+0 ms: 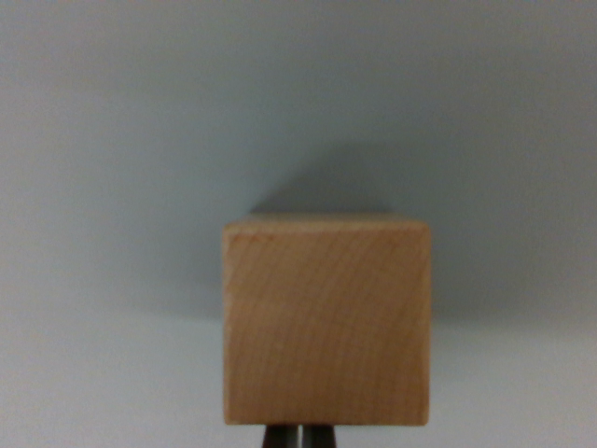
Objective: Push wooden cube
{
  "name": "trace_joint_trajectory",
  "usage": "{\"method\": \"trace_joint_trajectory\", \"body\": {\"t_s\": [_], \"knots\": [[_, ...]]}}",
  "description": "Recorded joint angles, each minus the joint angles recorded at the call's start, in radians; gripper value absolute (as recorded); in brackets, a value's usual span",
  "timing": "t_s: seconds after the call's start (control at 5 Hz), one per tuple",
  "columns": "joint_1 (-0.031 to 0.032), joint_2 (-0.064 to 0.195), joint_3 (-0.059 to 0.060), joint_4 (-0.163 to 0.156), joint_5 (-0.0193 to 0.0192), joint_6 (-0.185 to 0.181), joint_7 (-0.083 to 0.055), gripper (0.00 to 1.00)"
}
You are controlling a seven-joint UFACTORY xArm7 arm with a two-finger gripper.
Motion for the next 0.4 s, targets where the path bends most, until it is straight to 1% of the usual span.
{"method": "trace_joint_trajectory", "body": {"t_s": [0.2, 0.4], "knots": [[0.0, 0.0, 0.0, 0.0, 0.0, 0.0, 0.0, 1.0], [-0.0011, 0.03, -0.003, 0.047, -0.0027, 0.017, -0.004, 1.0]]}}
